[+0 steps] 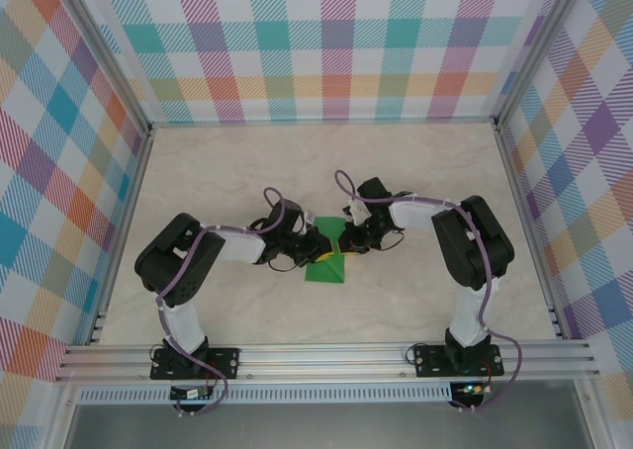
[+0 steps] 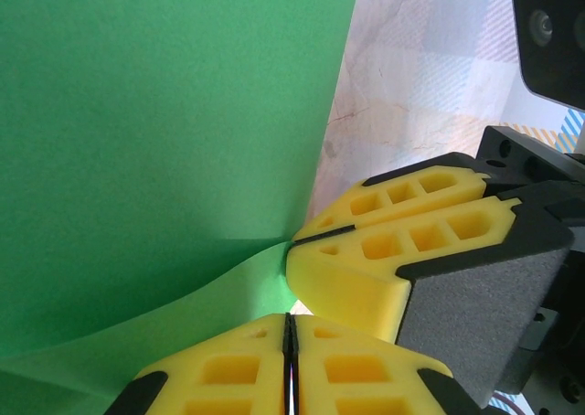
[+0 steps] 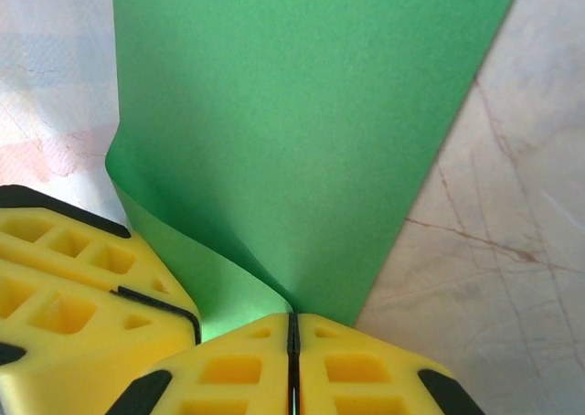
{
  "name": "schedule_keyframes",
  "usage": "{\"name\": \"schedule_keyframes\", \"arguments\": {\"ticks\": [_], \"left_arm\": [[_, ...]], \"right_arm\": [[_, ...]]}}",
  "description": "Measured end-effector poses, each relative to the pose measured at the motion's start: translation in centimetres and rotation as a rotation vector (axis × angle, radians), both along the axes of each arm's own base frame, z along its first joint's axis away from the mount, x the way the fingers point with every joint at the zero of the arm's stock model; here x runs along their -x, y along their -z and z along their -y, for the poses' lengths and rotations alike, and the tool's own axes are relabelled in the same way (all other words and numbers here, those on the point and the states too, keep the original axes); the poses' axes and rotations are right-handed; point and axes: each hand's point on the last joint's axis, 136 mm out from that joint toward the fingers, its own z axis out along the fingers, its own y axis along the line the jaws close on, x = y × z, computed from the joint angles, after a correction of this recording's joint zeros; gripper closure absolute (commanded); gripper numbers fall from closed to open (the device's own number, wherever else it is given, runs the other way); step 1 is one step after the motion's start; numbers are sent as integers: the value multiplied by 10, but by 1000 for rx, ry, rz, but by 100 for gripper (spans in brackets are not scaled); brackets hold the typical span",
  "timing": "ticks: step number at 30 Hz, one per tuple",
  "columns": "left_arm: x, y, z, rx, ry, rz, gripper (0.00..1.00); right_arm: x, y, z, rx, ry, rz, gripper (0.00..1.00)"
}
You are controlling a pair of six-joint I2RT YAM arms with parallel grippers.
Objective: Fold a paper plane with a square sheet of paper (pick it up from the middle)
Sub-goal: Fold the triangle a second time at the center of the table.
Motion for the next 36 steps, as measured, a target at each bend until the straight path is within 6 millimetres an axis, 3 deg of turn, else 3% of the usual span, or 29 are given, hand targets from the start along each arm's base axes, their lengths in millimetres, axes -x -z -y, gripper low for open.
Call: {"name": "schedule_keyframes", "arguments": {"ticks": [36], "left_arm": [[8, 15, -7, -36, 1, -27, 91]], "right_arm": [[1, 3, 0, 8, -4, -22, 90]]}}
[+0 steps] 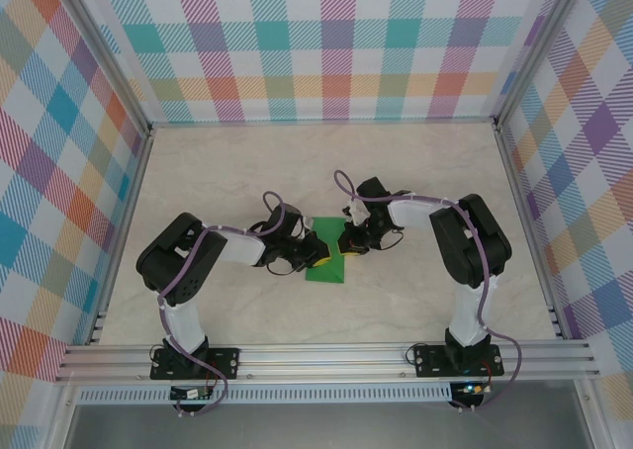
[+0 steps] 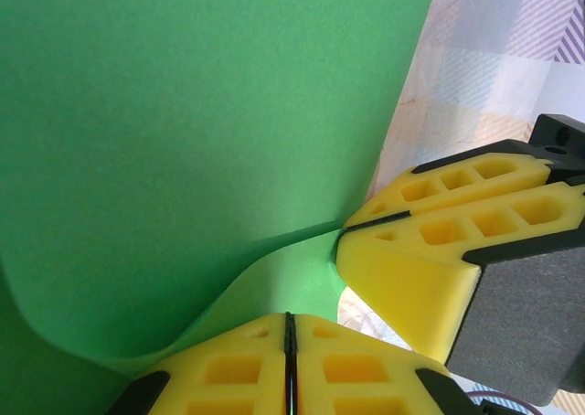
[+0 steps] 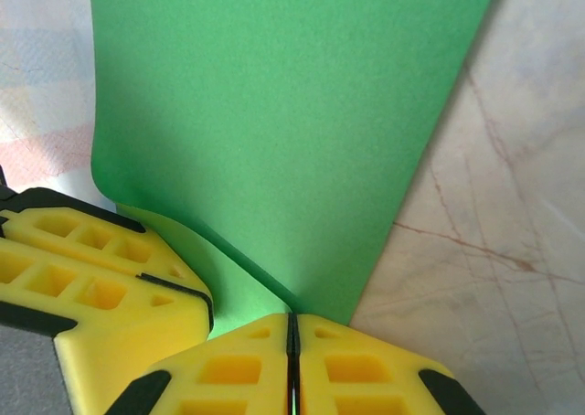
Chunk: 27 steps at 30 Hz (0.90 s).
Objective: Fold a paper plane with a square sheet of paper (pick it up from the middle)
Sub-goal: Fold the triangle a second time at the center of the table.
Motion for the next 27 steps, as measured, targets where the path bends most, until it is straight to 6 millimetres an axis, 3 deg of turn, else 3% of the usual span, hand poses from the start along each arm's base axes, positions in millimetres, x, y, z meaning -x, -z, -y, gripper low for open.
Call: {"name": "schedule_keyframes", "arguments": {"ticks": [27], "left_arm": [[2, 6, -2, -56, -1, 37, 97]], "right_arm": [[-2, -5, -1, 7, 2, -3, 85]]}}
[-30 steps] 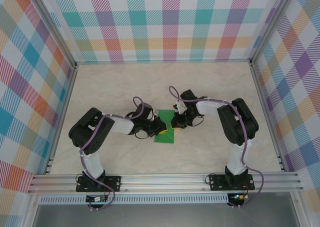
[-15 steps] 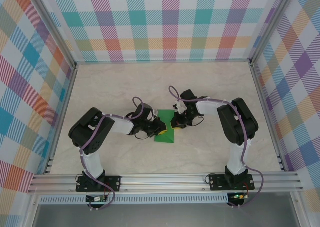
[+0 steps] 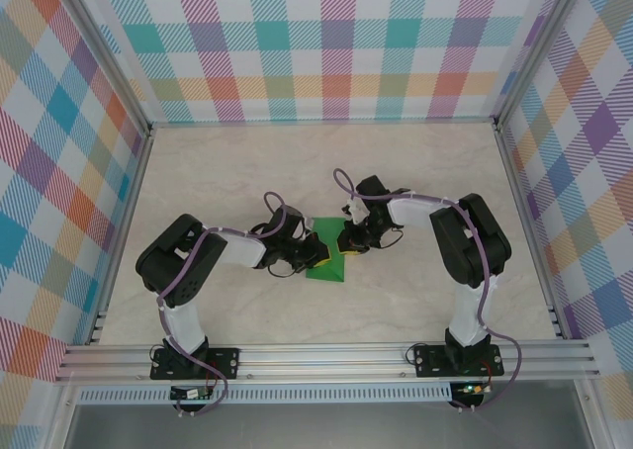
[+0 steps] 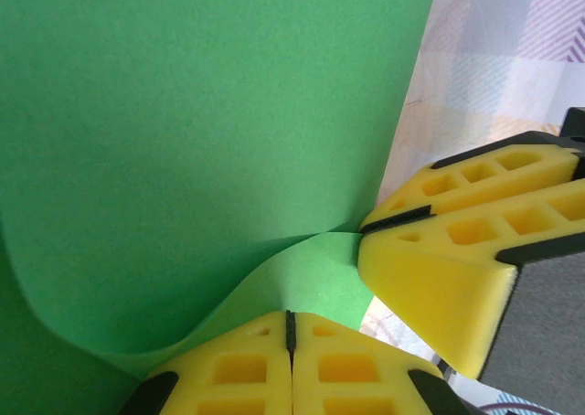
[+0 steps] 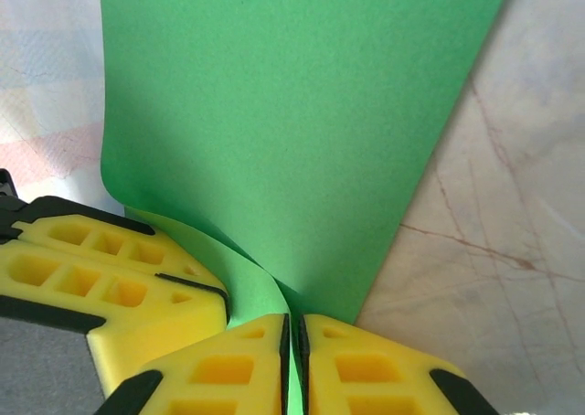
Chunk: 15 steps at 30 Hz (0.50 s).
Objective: Fold a paper plane with a square sheet of paper (pick it up from the middle)
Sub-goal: Fold the triangle a second time at the center of the table.
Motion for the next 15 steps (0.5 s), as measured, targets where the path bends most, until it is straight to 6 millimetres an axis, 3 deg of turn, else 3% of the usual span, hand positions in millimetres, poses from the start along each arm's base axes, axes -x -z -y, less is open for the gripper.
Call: {"name": "schedule_keyframes", "arguments": {"ticks": [7, 12, 15], "left_arm": [[0, 1, 0, -91, -4, 6, 99], [0, 1, 0, -135, -11, 5, 99], [0, 1, 0, -148, -13, 5, 99]], "right_arm": [[-6, -17, 6, 33, 32, 46, 78], [-15, -44, 8, 23, 54, 132, 83], [-15, -45, 7, 13, 57, 131, 88]]}}
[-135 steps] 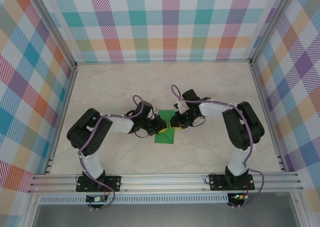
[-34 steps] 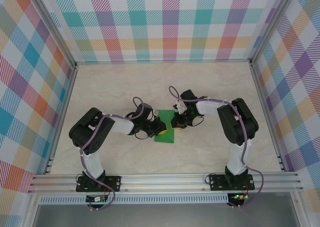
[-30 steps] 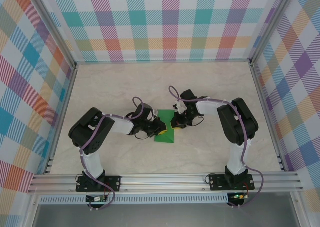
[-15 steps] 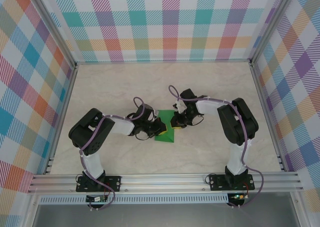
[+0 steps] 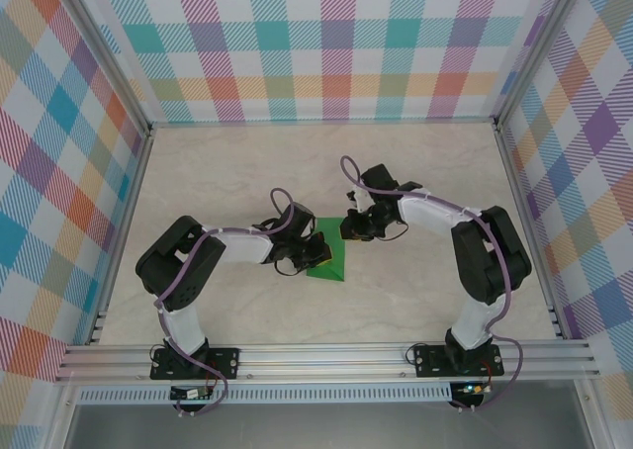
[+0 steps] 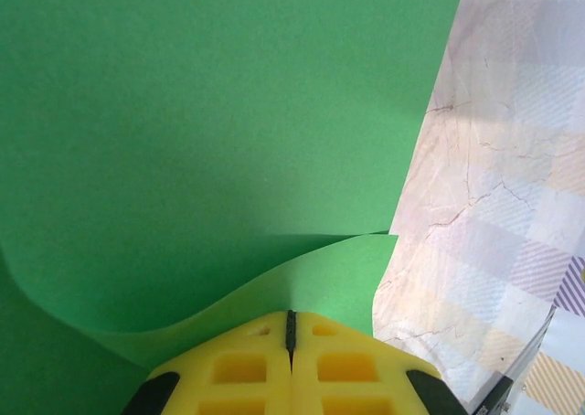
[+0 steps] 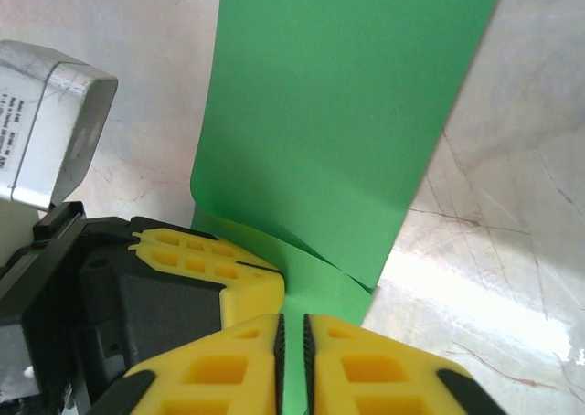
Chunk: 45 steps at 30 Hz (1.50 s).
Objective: Fold a paper plane with a square sheet of paper (pick it up from the middle)
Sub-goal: Fold the triangle a second time at the center of the table.
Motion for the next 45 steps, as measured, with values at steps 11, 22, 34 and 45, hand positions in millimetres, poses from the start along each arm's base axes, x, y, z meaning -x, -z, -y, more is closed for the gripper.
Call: {"name": "schedule_keyframes", "arguments": {"ticks": [11, 22, 34, 45], "left_arm": [[0, -1, -1, -18, -5, 4, 99], [6, -4, -15, -87, -11, -4, 99], [-1, -14, -24, -146, -23, 46, 99], [-12, -5, -30, -200, -44, 74, 99]], "right_arm": [[16, 29, -15, -33, -33, -118, 91], [23, 50, -14, -18, -42, -179, 92], [24, 51, -15, -4, -66, -181, 92], [24, 52, -15, 7, -69, -180, 92]]}}
